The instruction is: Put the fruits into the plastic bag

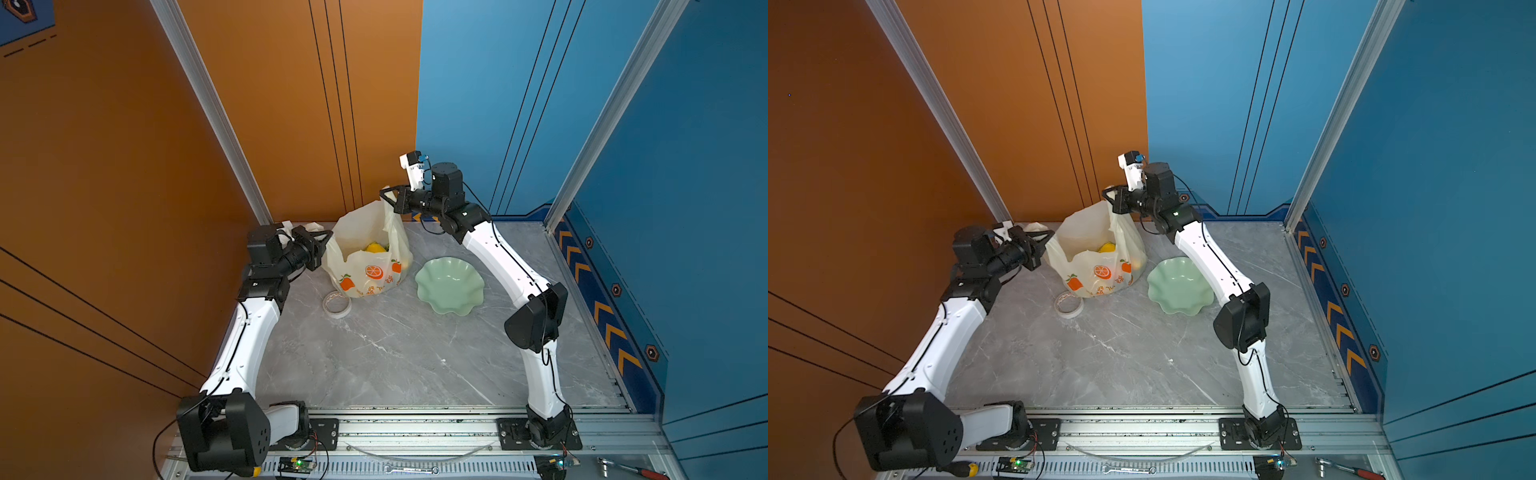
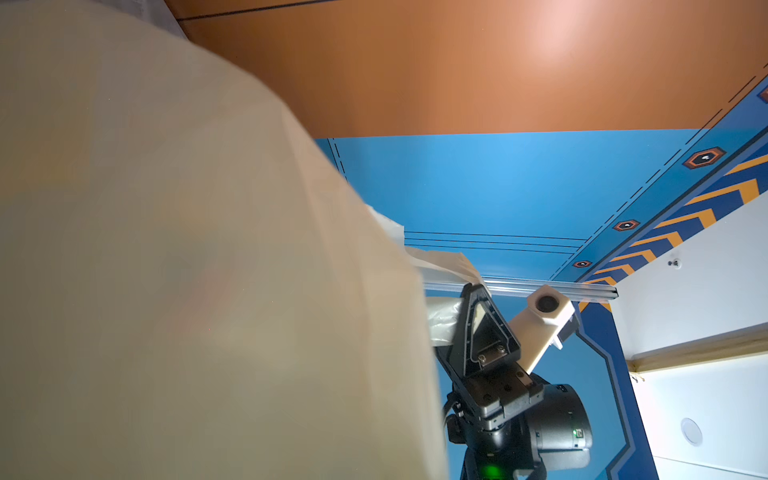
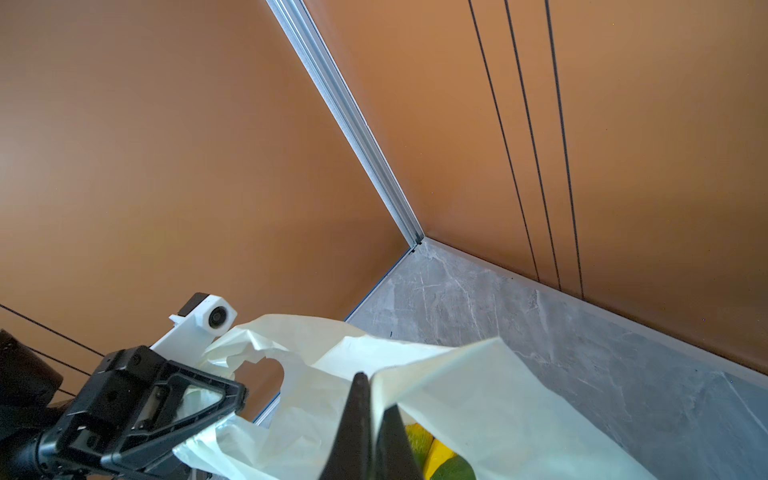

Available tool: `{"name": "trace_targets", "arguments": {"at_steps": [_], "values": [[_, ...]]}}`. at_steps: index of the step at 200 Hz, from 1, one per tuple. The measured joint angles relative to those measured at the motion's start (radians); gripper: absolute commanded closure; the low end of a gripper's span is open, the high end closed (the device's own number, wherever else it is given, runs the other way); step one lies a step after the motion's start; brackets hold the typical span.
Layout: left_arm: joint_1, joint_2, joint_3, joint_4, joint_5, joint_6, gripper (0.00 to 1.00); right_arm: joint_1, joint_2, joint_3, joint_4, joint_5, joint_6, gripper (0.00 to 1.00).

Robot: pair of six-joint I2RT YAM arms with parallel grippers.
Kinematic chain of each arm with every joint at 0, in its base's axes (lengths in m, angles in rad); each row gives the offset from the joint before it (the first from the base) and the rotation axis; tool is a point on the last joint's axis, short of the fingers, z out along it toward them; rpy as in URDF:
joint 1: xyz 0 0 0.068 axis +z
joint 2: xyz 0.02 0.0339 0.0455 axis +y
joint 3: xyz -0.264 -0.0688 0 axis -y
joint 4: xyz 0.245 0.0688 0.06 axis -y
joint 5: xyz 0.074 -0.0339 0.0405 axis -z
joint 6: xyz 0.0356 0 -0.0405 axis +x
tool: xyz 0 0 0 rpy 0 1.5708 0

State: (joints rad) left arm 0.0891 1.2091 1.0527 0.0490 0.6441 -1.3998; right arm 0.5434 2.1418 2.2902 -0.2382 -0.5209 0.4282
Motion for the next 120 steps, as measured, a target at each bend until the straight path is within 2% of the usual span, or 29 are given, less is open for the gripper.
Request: {"name": "trace_targets", "arguments": {"at_steps": [52,107,120], "values": [[0.066,-0.216,-0.125,-0.102,0.008,0.016,1.00,0.008,-0.101,-0.212,0.083,-0.008,0.045,1.00],[0.272,-0.414,-0.221,-0.292,0.096,0.024,1.00,0.043,-0.183,-0.362,0.178,-0.022,0.102,1.00],[0.294,-0.439,-0.221,-0.317,0.111,0.027,1.00,0.057,-0.188,-0.379,0.188,-0.026,0.109,1.00]]}}
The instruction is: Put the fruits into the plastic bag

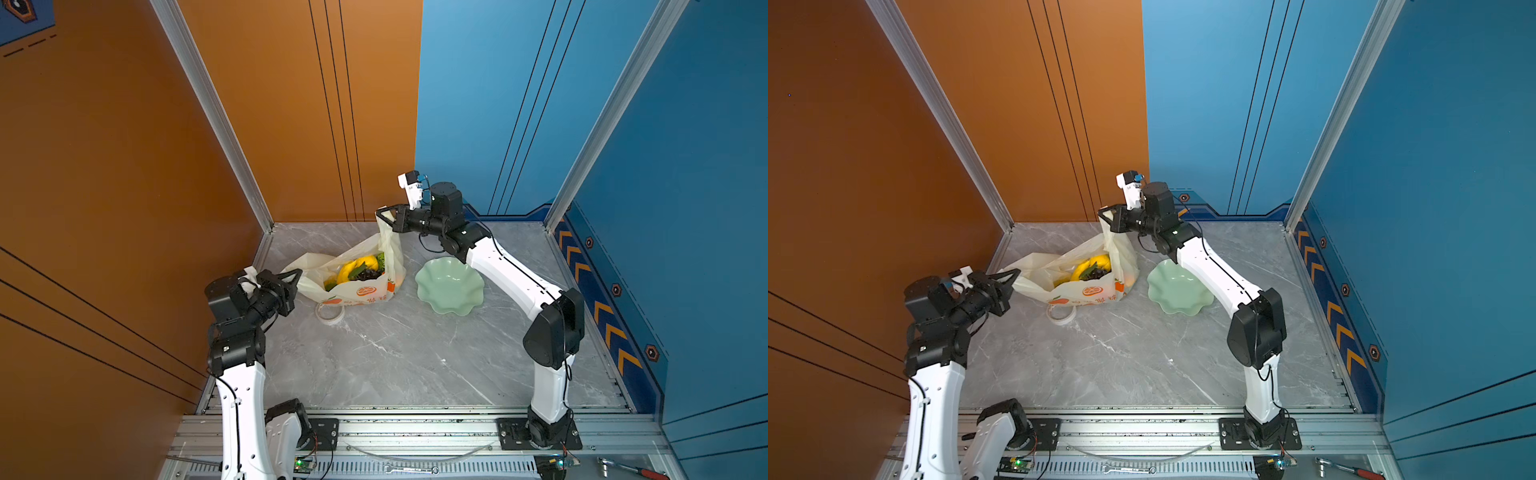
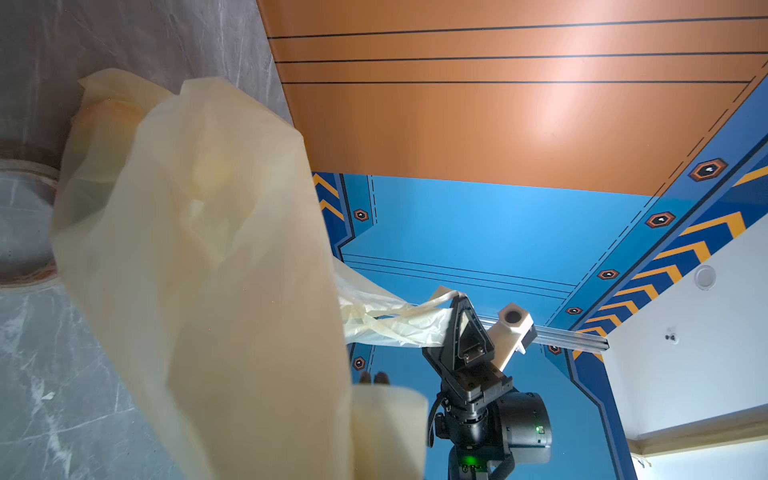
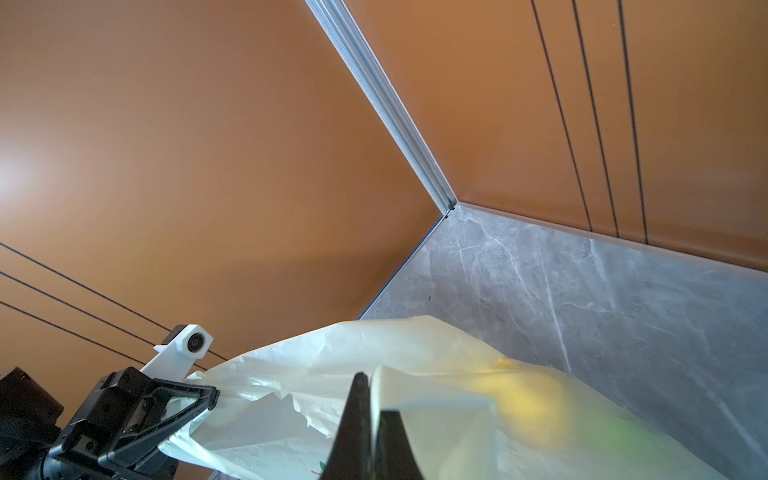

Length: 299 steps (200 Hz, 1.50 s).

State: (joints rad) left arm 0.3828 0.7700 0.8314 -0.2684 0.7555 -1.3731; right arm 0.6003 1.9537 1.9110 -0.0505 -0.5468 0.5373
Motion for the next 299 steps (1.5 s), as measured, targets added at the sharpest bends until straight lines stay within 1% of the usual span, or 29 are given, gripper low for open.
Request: {"name": "trace_targets", "arguments": {"at_steps": [26,45,83,106,133,154,172,186,203,234,244,252,259,262,263,274,282,285,287,289,292,296,299], "values": [[0.003,-0.014,0.000,-0.012,0.017,-0.003,1.00,0.023,-0.003,-0.020,0.010,-0.001,0.006,1.00],[0.003,0.006,0.003,-0.011,0.020,-0.005,1.00,0.027,-0.004,-0.024,0.010,0.000,0.007,1.00],[-0.008,0.101,0.037,0.000,0.002,0.000,1.00,0.013,-0.003,-0.024,0.000,0.043,0.006,1.00],[-0.055,0.175,0.076,0.006,-0.035,0.017,1.00,-0.013,-0.002,-0.024,-0.011,0.083,0.011,1.00],[-0.172,0.308,0.177,0.009,-0.102,0.065,1.00,-0.052,0.027,-0.024,-0.009,0.101,0.026,1.00],[-0.275,0.449,0.294,0.033,-0.145,0.114,1.00,-0.079,0.074,-0.023,-0.009,0.103,0.037,1.00],[-0.335,0.577,0.380,0.077,-0.165,0.153,1.00,-0.092,0.125,-0.019,-0.010,0.102,0.045,1.00],[-0.364,0.669,0.421,0.120,-0.170,0.177,1.00,-0.097,0.169,-0.011,-0.010,0.100,0.052,1.00],[-0.379,0.765,0.430,0.177,-0.171,0.184,1.00,-0.099,0.220,0.000,-0.013,0.093,0.064,1.00],[-0.397,0.888,0.430,0.225,-0.168,0.188,1.00,-0.100,0.270,0.002,-0.026,0.072,0.072,1.00],[-0.402,0.909,0.430,0.229,-0.167,0.188,1.00,-0.100,0.278,0.002,-0.028,0.068,0.075,0.94],[-0.402,0.916,0.430,0.231,-0.164,0.188,0.96,-0.100,0.281,0.002,-0.028,0.063,0.078,0.90],[-0.404,0.916,0.430,0.233,-0.160,0.190,0.89,-0.100,0.282,0.002,-0.029,0.058,0.082,0.86],[-0.404,0.916,0.430,0.235,-0.159,0.194,0.86,-0.100,0.282,0.002,-0.029,0.056,0.083,0.84],[-0.404,0.916,0.430,0.235,-0.157,0.196,0.85,-0.100,0.282,0.002,-0.029,0.055,0.086,0.81],[-0.404,0.916,0.437,0.235,-0.150,0.201,0.72,-0.101,0.282,0.003,-0.028,0.050,0.090,0.70],[-0.404,0.916,0.446,0.231,-0.144,0.220,0.61,-0.102,0.282,0.006,-0.028,0.050,0.098,0.61],[-0.404,0.916,0.449,0.227,-0.142,0.219,0.58,-0.103,0.282,0.006,-0.028,0.049,0.092,0.59],[-0.404,0.916,0.452,0.222,-0.142,0.219,0.55,-0.103,0.282,0.007,-0.028,0.049,0.091,0.56],[-0.404,0.916,0.456,0.218,-0.140,0.235,0.53,-0.103,0.281,0.007,-0.029,0.050,0.101,0.55],[-0.404,0.916,0.460,0.214,-0.138,0.227,0.50,-0.103,0.281,0.007,-0.028,0.049,0.092,0.51],[-0.403,0.916,0.469,0.203,-0.136,0.249,0.46,-0.103,0.281,0.007,-0.029,0.049,0.102,0.49],[-0.402,0.916,0.475,0.195,-0.135,0.241,0.43,-0.104,0.281,0.008,-0.029,0.048,0.091,0.48]]}}
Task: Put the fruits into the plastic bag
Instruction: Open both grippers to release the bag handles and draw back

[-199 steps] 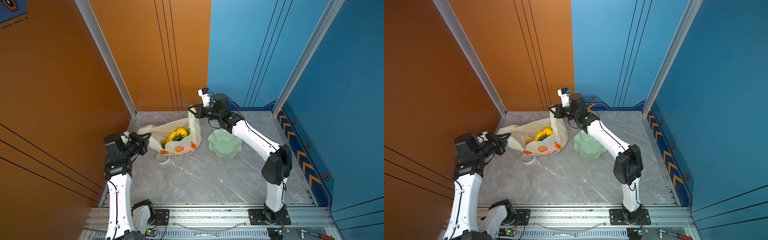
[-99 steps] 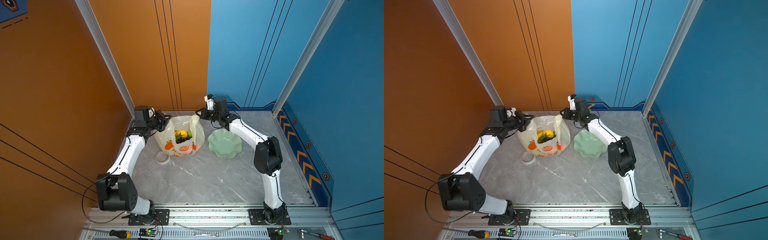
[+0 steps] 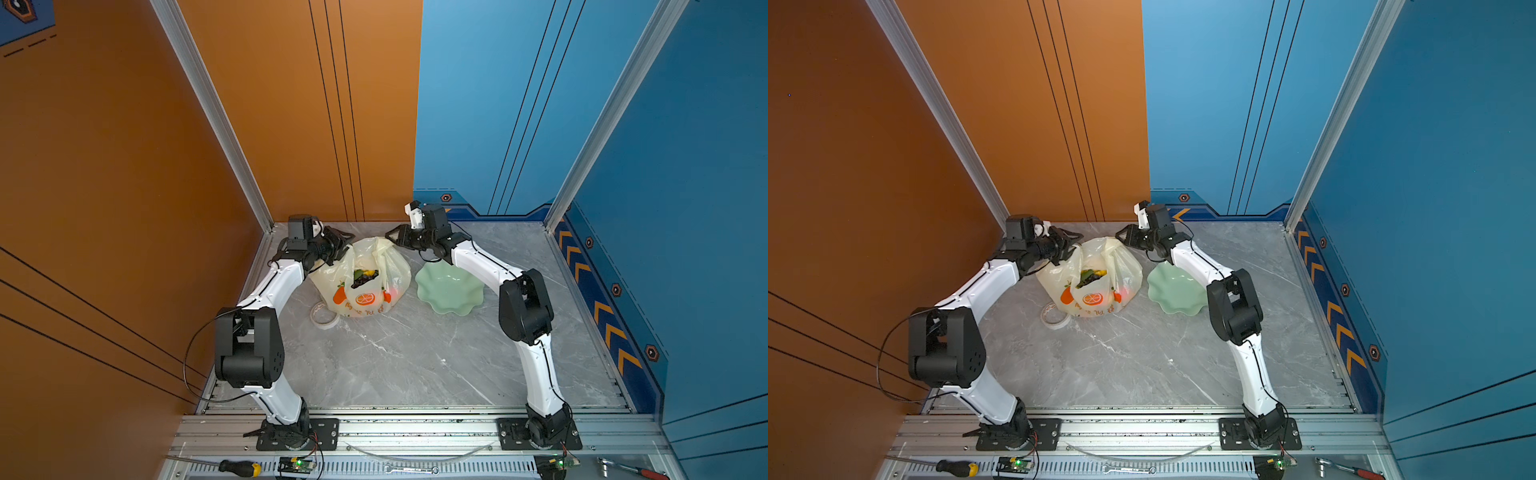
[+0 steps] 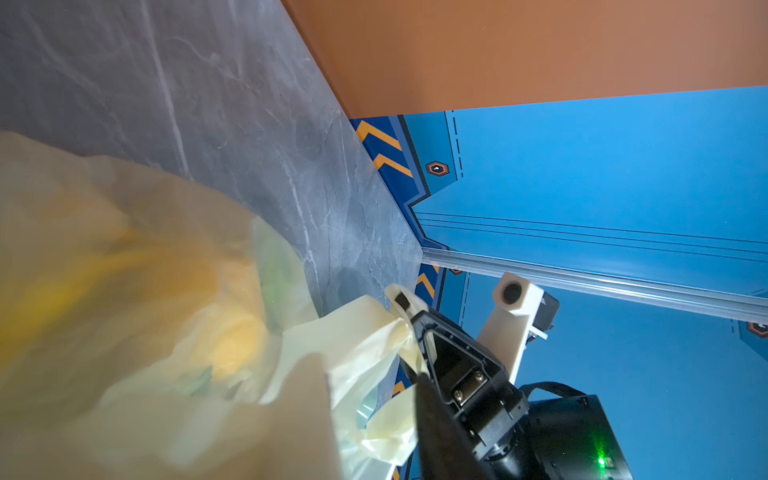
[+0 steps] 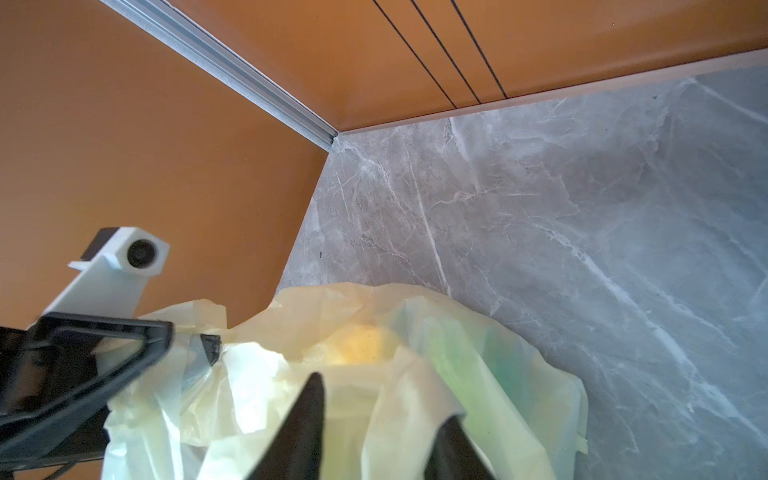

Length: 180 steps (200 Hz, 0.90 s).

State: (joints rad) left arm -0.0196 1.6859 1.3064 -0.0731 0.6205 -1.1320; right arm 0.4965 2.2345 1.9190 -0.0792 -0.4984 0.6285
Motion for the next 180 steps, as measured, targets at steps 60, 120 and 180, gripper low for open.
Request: {"name": "trace_targets", "arguments": {"at_steps": [60,120,180], "values": [[0.006,-0.069,0.128,-0.304,-0.022,0.188,0.15,-0.002,-0.060,0.000,-0.038,0.001,0.000,0.31],[0.006,-0.183,0.213,-0.651,-0.157,0.393,0.02,0.002,-0.180,0.003,-0.081,-0.002,-0.025,0.26],[-0.008,-0.232,0.270,-0.830,-0.261,0.502,0.02,0.017,-0.229,0.004,-0.243,0.032,-0.105,0.18]]}}
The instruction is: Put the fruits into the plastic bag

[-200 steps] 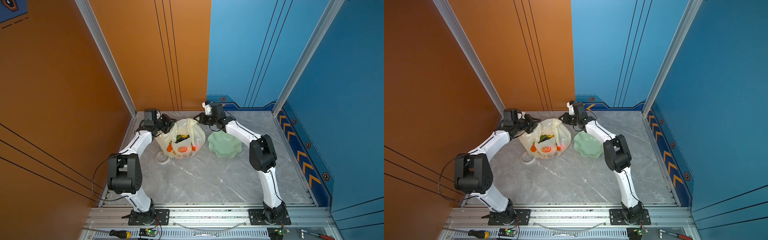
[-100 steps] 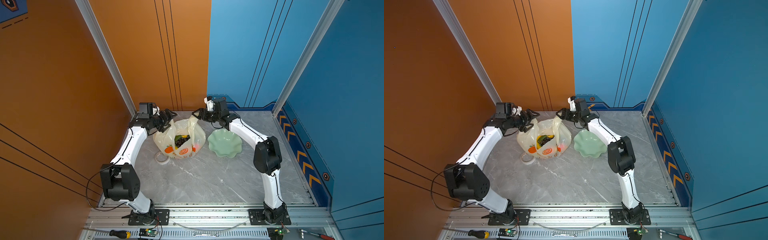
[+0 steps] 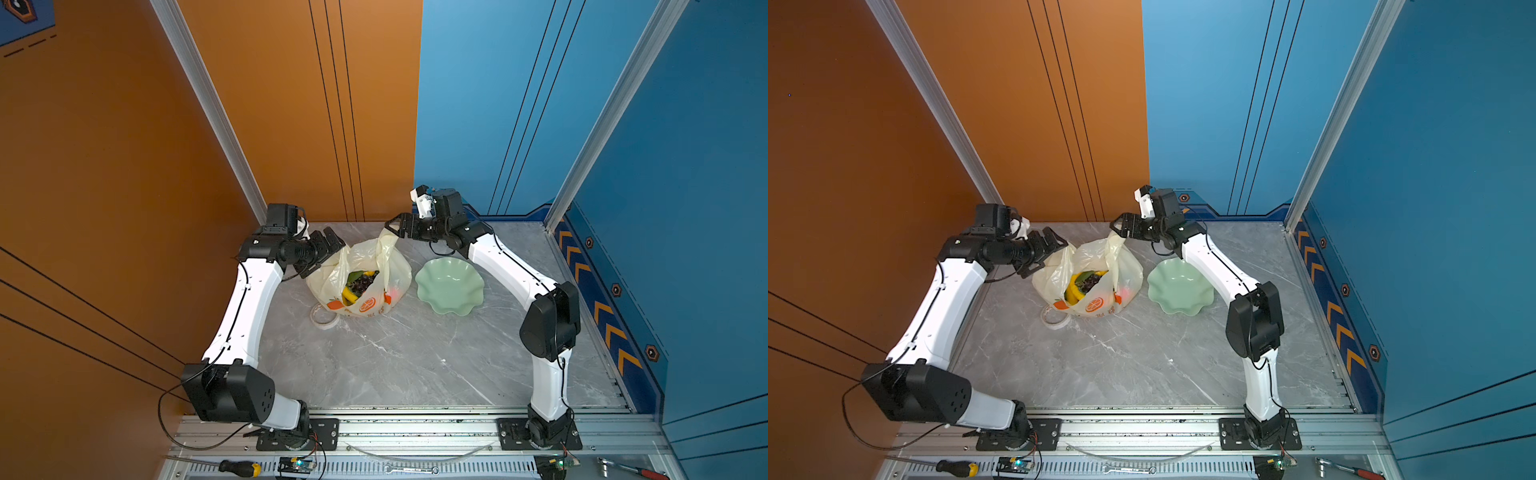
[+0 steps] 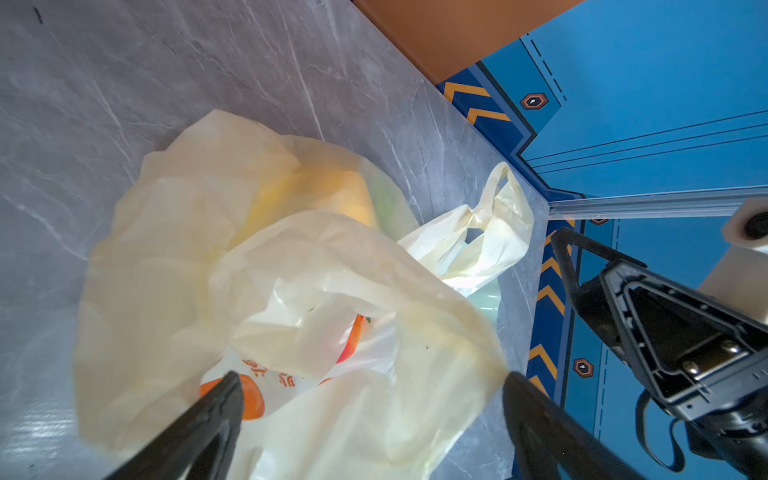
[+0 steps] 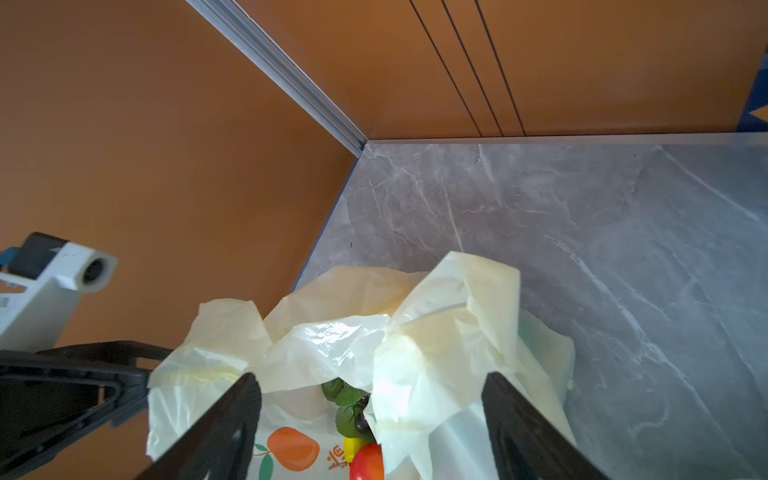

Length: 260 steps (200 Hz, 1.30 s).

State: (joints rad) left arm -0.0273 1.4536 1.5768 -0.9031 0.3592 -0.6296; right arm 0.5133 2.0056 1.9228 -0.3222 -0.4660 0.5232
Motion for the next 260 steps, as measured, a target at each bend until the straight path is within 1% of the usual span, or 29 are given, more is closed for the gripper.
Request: {"name": "trace_targets", "arguments": {"at_steps": [52,70,74,84,87,91,95,98,101,132,160,174,192,207,221,240,249,260], "values": [[-0.002,-0.045,0.085,-0.097,-0.069,0.069,0.02,0.000,-0.072,0.009,-0.162,0.057,-0.088,0.18],[-0.005,-0.052,0.125,-0.138,-0.110,0.106,0.02,0.000,-0.089,0.047,-0.227,0.080,-0.125,0.18],[-0.005,-0.054,0.133,-0.145,-0.121,0.114,0.02,0.000,-0.091,0.059,-0.245,0.087,-0.136,0.15],[-0.005,-0.060,0.151,-0.165,-0.154,0.138,0.02,0.000,-0.095,0.089,-0.283,0.107,-0.162,0.15],[-0.005,-0.062,0.154,-0.171,-0.165,0.147,0.02,0.000,-0.097,0.098,-0.297,0.114,-0.170,0.14],[-0.005,-0.065,0.159,-0.178,-0.179,0.156,0.02,0.001,-0.098,0.110,-0.315,0.127,-0.184,0.11],[-0.005,-0.069,0.164,-0.186,-0.195,0.167,0.02,0.001,-0.101,0.121,-0.333,0.138,-0.197,0.07],[-0.005,-0.071,0.166,-0.191,-0.204,0.172,0.02,0.001,-0.104,0.127,-0.345,0.147,-0.206,0.02],[-0.003,-0.075,0.169,-0.195,-0.216,0.180,0.02,0.001,-0.107,0.134,-0.359,0.158,-0.216,0.00],[0.018,-0.104,0.195,-0.224,-0.328,0.225,0.02,-0.003,-0.179,0.146,-0.454,0.285,-0.322,0.00],[0.036,-0.107,0.220,-0.234,-0.439,0.238,0.02,-0.043,-0.294,0.101,-0.464,0.397,-0.396,0.00],[0.040,-0.106,0.226,-0.238,-0.492,0.237,0.02,-0.080,-0.367,0.045,-0.447,0.442,-0.419,0.00],[0.040,-0.103,0.234,-0.238,-0.560,0.238,0.02,-0.131,-0.472,-0.075,-0.382,0.480,-0.436,0.00],[0.040,-0.100,0.235,-0.230,-0.606,0.241,0.02,-0.171,-0.575,-0.227,-0.285,0.503,-0.438,0.00],[0.040,-0.103,0.219,-0.191,-0.630,0.258,0.02,-0.206,-0.670,-0.394,-0.156,0.516,-0.428,0.00],[0.040,-0.131,0.132,-0.098,-0.650,0.277,0.02,-0.257,-0.794,-0.628,0.052,0.544,-0.391,0.00],[0.040,-0.162,0.057,-0.027,-0.657,0.290,0.02,-0.289,-0.845,-0.725,0.148,0.560,-0.365,0.00],[0.037,-0.224,-0.079,0.103,-0.667,0.314,0.02,-0.330,-0.885,-0.808,0.240,0.573,-0.342,0.00]]}}
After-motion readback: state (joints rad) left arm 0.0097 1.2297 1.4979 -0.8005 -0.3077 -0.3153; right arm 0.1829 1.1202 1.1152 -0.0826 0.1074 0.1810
